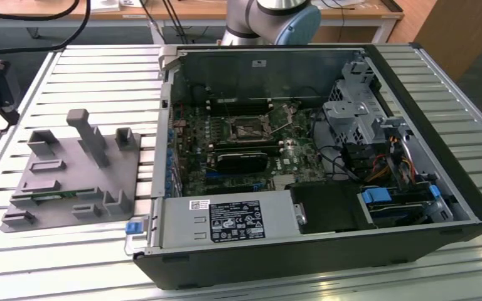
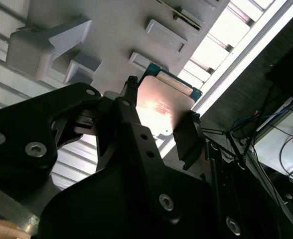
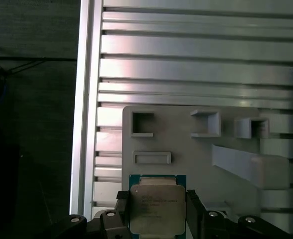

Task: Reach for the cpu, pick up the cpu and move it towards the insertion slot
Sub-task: 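Pick up the cpu and move it towards the insertion slot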

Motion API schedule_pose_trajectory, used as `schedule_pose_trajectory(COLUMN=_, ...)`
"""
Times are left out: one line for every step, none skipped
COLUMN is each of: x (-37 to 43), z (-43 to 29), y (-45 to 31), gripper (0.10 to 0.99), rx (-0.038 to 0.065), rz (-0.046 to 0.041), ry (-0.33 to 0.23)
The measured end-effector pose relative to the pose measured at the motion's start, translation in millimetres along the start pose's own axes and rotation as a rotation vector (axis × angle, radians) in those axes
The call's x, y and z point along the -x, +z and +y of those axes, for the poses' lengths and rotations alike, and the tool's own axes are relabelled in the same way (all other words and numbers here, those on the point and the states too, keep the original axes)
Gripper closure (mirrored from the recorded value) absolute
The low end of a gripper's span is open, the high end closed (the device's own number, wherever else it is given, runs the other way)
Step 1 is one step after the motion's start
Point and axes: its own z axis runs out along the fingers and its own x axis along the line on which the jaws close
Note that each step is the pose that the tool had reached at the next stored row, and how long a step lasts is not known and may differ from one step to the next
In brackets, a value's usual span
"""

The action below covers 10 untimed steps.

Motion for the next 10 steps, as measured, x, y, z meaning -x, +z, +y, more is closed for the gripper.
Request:
schedule_pose_trajectory(x=0.0, z=0.1, y=-1.2, gripper=0.545, rx=0.0, rz=-0.0001, ry=0.0)
schedule_pose_trajectory(x=0.0, z=0.2, y=-2.4, gripper=0.545, rx=0.0, rz=0.0, ry=0.0)
schedule_pose_trajectory(x=0.0, z=0.3, y=-3.7, gripper=0.545, rx=0.0, rz=-0.0001, ry=0.0)
schedule_pose_trajectory(x=0.0, z=0.4, y=-5.2, gripper=0.545, rx=0.0, rz=0.0, ry=0.0)
schedule_pose_trajectory(x=0.0, z=0.5, y=-6.6, gripper=0.545, rx=0.0, rz=0.0, ry=0.0)
schedule_pose_trajectory(x=0.0, z=0.6, y=-8.1, gripper=0.545, rx=0.0, rz=0.0, ry=0.0)
schedule_pose_trajectory(x=0.0, z=0.7, y=-9.8, gripper=0.545, rx=0.0, rz=0.0, ry=0.0)
schedule_pose_trajectory(x=0.0, z=0.8, y=-11.6, gripper=0.545, rx=0.0, rz=0.0, ry=0.0)
schedule_pose_trajectory(x=0.0, z=0.9, y=-13.2, gripper=0.545, rx=0.0, rz=0.0001, ry=0.0)
schedule_pose_trajectory(x=0.0, z=1.0, y=-14.7, gripper=0.545, rx=0.0, rz=-0.0001, ry=0.0)
